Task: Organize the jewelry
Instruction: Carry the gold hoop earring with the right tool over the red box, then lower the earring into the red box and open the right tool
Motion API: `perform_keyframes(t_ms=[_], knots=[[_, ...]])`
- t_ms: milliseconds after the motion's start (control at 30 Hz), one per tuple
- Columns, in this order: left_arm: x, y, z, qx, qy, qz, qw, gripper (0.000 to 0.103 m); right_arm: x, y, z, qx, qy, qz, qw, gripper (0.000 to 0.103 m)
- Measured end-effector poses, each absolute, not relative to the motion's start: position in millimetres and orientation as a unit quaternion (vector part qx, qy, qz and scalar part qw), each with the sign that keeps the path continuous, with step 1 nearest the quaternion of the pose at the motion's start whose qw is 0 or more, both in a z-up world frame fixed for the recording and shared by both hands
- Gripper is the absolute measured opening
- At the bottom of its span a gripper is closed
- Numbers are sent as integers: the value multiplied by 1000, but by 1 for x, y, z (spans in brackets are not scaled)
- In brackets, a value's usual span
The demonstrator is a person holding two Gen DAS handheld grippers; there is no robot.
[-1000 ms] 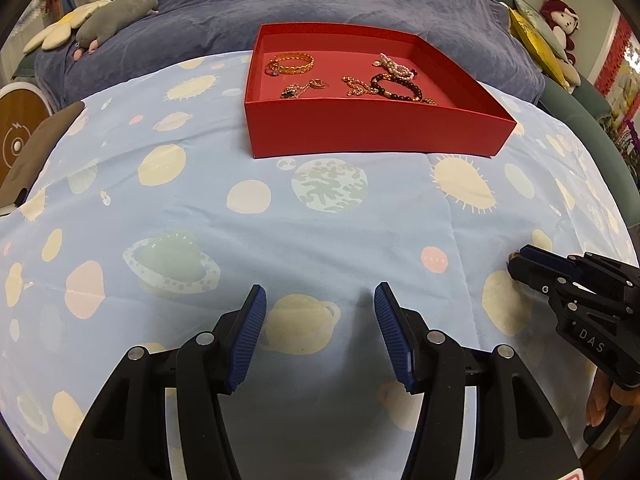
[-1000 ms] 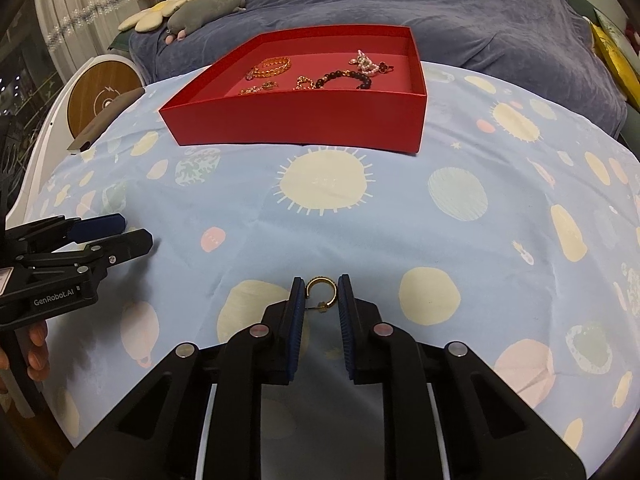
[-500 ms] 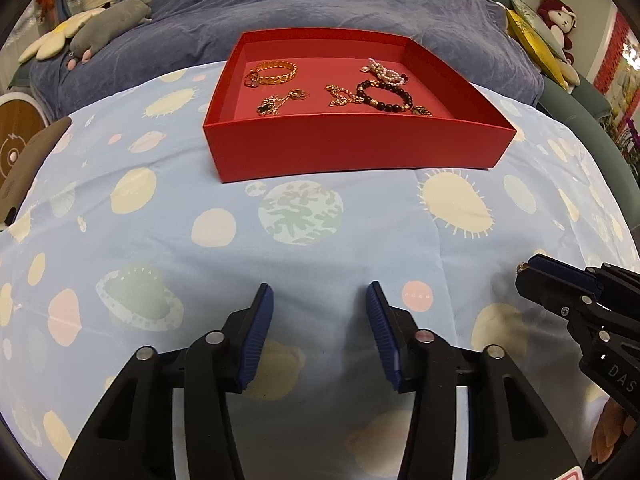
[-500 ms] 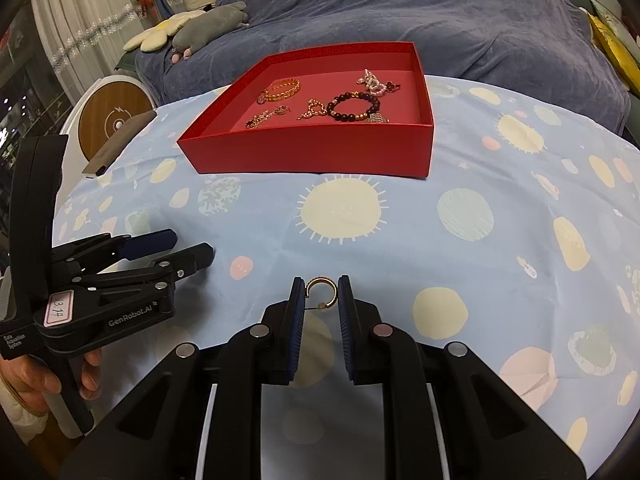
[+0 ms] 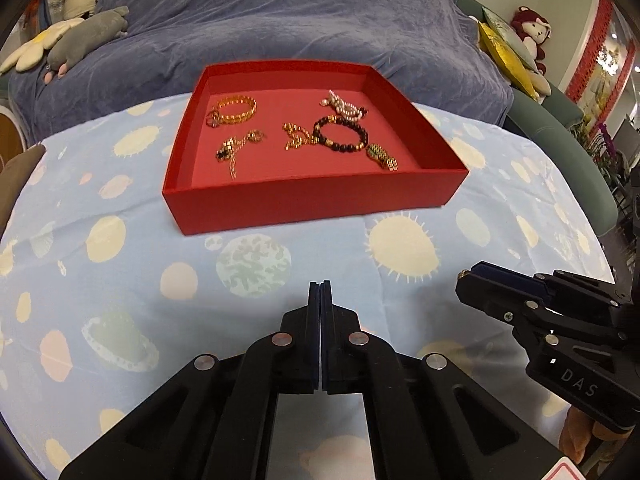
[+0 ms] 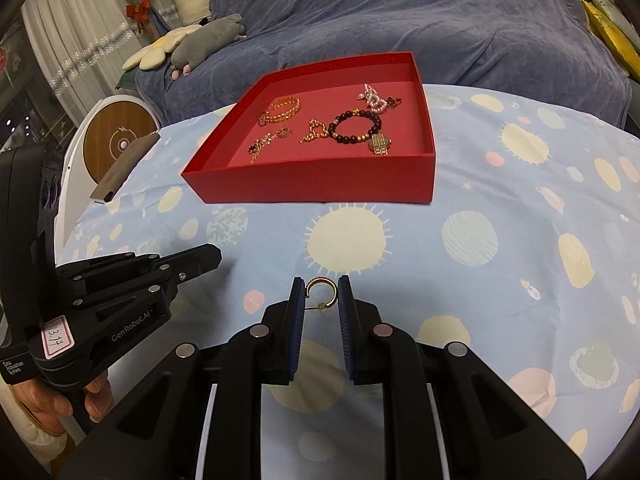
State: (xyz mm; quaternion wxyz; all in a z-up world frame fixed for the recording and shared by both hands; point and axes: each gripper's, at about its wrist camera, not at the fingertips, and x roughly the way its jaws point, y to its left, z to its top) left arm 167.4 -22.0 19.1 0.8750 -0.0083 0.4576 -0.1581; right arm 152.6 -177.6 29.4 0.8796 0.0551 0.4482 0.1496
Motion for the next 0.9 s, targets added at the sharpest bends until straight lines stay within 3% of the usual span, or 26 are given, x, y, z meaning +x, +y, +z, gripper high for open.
perform_keyframes(t_ms=[267, 767, 833, 900], knots=[[217, -17, 52, -15, 428, -140, 893, 0, 211, -170, 73, 58, 405, 155, 899, 16], [290, -26, 4, -10, 466, -97, 879, 0, 283, -152, 24, 61, 450, 140, 880, 16], [292, -24, 2, -11, 470, -92, 878, 2, 285, -151, 22, 53, 450, 134, 881, 20], [292, -24, 1, -13, 472, -86, 877, 9, 284, -151, 22, 52, 446, 124, 885, 39]])
